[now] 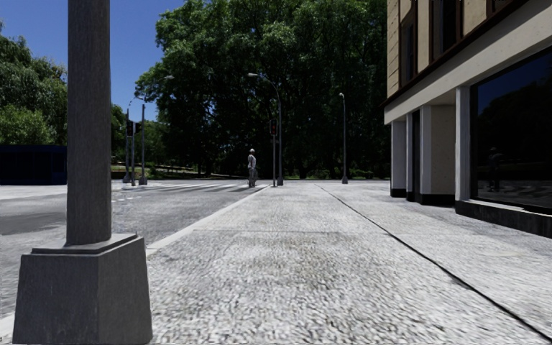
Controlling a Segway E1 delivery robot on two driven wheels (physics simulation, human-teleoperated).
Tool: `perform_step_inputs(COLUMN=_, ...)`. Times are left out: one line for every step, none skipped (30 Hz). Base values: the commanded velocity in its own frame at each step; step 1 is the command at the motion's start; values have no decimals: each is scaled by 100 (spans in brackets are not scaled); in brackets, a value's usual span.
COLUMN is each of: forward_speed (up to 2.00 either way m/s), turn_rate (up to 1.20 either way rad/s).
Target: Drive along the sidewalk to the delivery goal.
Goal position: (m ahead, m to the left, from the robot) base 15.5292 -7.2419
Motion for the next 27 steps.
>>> perform_step_inputs(forward_speed=196, turn_rate=0)
perform_step_inputs(forward_speed=196, turn_rate=0)
perform_step_inputs(forward_speed=196, turn_rate=0)
perform_step_inputs(forward_speed=196, turn_rate=0)
perform_step_inputs(forward_speed=196, turn_rate=0)
perform_step_inputs(forward_speed=196, turn_rate=0)
perform_step_inputs(forward_speed=196, turn_rate=0)
perform_step_inputs(forward_speed=196, turn_rate=-5)
perform_step_inputs(forward_speed=196, turn_rate=-21)
perform_step_inputs(forward_speed=196, turn_rate=-28)
perform_step_inputs(forward_speed=196, turn_rate=-28)
perform_step_inputs(forward_speed=197, turn_rate=-30)
perform_step_inputs(forward_speed=197, turn_rate=-31)
perform_step_inputs(forward_speed=198, turn_rate=-32)
perform_step_inputs(forward_speed=198, turn_rate=-32)
perform_step_inputs(forward_speed=198, turn_rate=-32)
perform_step_inputs(forward_speed=198, turn_rate=-32)
perform_step_inputs(forward_speed=198, turn_rate=-32)
perform_step_inputs(forward_speed=198, turn_rate=-32)
perform_step_inputs(forward_speed=198, turn_rate=-32)
perform_step_inputs(forward_speed=198, turn_rate=-32)
perform_step_inputs(forward_speed=198, turn_rate=-32)
perform_step_inputs(forward_speed=198, turn_rate=-32)
perform_step_inputs(forward_speed=198, turn_rate=-32)
perform_step_inputs(forward_speed=198, turn_rate=-32)
perform_step_inputs(forward_speed=198, turn_rate=-32)
perform_step_inputs(forward_speed=198, turn_rate=-32)
